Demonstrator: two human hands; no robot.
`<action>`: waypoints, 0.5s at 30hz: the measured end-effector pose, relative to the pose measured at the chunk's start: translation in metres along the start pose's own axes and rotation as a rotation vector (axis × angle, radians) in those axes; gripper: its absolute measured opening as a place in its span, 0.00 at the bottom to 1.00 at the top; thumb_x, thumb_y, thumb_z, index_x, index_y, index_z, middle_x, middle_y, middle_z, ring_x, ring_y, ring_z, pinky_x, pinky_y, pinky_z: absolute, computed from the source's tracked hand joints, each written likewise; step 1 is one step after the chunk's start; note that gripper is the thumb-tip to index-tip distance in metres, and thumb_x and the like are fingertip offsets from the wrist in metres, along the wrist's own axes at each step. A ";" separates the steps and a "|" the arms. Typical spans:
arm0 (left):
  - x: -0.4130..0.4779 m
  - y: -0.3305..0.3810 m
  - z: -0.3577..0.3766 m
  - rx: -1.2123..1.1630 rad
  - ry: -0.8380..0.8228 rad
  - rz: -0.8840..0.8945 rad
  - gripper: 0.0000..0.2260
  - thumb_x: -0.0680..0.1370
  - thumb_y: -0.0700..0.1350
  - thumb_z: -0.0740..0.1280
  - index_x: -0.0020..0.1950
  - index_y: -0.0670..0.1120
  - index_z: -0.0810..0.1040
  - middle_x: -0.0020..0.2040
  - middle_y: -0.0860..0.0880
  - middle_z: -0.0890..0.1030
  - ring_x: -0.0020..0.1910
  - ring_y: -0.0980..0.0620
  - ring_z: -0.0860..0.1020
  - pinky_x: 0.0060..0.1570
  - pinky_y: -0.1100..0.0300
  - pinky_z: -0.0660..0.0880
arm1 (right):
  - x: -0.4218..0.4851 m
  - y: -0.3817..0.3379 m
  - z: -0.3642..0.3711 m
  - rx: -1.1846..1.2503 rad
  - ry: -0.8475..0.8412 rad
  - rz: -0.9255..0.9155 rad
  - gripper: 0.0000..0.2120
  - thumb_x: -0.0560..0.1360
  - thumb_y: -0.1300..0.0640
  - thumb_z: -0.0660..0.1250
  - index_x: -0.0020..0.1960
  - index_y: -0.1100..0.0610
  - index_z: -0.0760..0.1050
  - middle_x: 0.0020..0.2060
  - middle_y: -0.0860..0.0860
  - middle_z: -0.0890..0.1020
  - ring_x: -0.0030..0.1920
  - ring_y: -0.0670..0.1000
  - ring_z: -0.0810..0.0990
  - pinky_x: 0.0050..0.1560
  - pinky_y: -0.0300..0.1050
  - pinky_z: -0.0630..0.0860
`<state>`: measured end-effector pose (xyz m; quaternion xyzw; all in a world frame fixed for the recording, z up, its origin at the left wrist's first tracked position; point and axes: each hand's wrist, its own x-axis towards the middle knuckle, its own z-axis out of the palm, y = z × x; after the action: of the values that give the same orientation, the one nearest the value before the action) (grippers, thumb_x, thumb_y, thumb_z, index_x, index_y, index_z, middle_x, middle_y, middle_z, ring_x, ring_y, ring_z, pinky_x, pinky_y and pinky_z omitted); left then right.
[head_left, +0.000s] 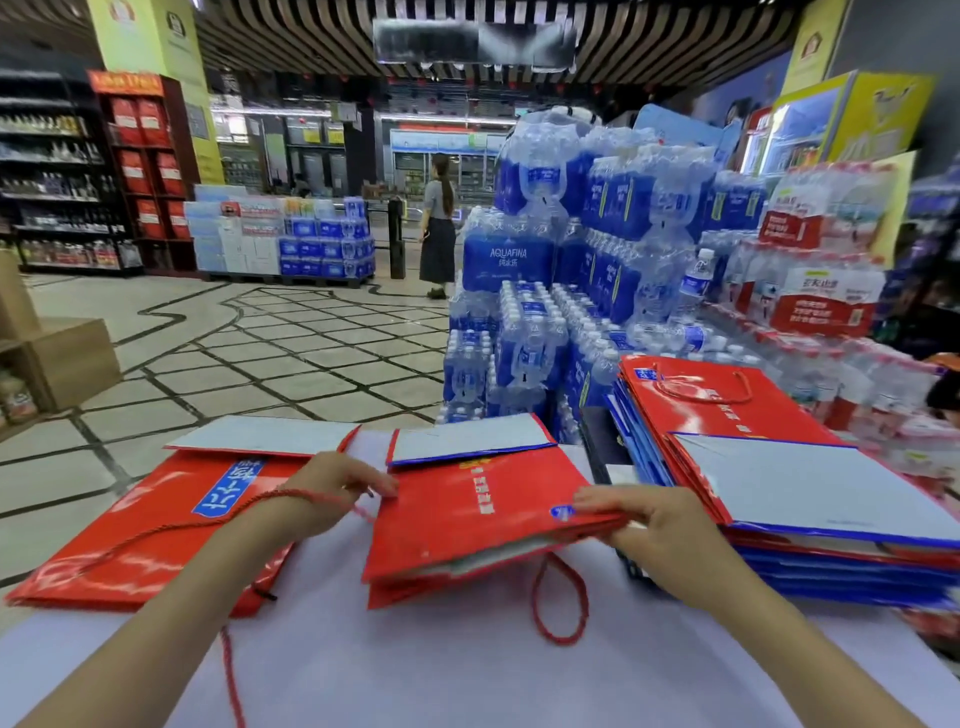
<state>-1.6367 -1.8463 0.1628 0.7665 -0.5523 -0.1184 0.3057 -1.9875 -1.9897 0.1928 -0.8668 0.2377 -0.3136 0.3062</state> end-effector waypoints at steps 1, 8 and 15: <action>-0.002 0.002 0.002 0.038 -0.068 0.027 0.33 0.74 0.26 0.62 0.35 0.67 0.83 0.40 0.68 0.82 0.50 0.64 0.81 0.56 0.68 0.74 | -0.006 0.008 0.005 -0.080 -0.059 -0.022 0.23 0.68 0.72 0.73 0.48 0.43 0.83 0.46 0.24 0.79 0.53 0.30 0.78 0.59 0.31 0.73; -0.017 0.040 0.005 0.337 -0.352 0.007 0.19 0.77 0.32 0.59 0.60 0.48 0.81 0.60 0.54 0.79 0.62 0.57 0.74 0.63 0.69 0.66 | -0.026 -0.005 0.016 -0.481 -0.542 0.015 0.32 0.71 0.69 0.57 0.74 0.50 0.68 0.71 0.40 0.68 0.71 0.44 0.65 0.71 0.33 0.55; 0.010 0.061 0.023 0.588 -0.426 -0.101 0.14 0.77 0.45 0.60 0.59 0.55 0.79 0.58 0.52 0.80 0.54 0.51 0.78 0.58 0.52 0.76 | -0.019 -0.058 0.072 -0.078 -0.297 0.040 0.13 0.76 0.49 0.67 0.58 0.51 0.82 0.51 0.42 0.83 0.50 0.39 0.77 0.50 0.27 0.71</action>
<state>-1.6917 -1.8755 0.1830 0.8061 -0.5753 -0.1266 -0.0558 -1.9386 -1.9104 0.1804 -0.9100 0.2188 -0.1663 0.3103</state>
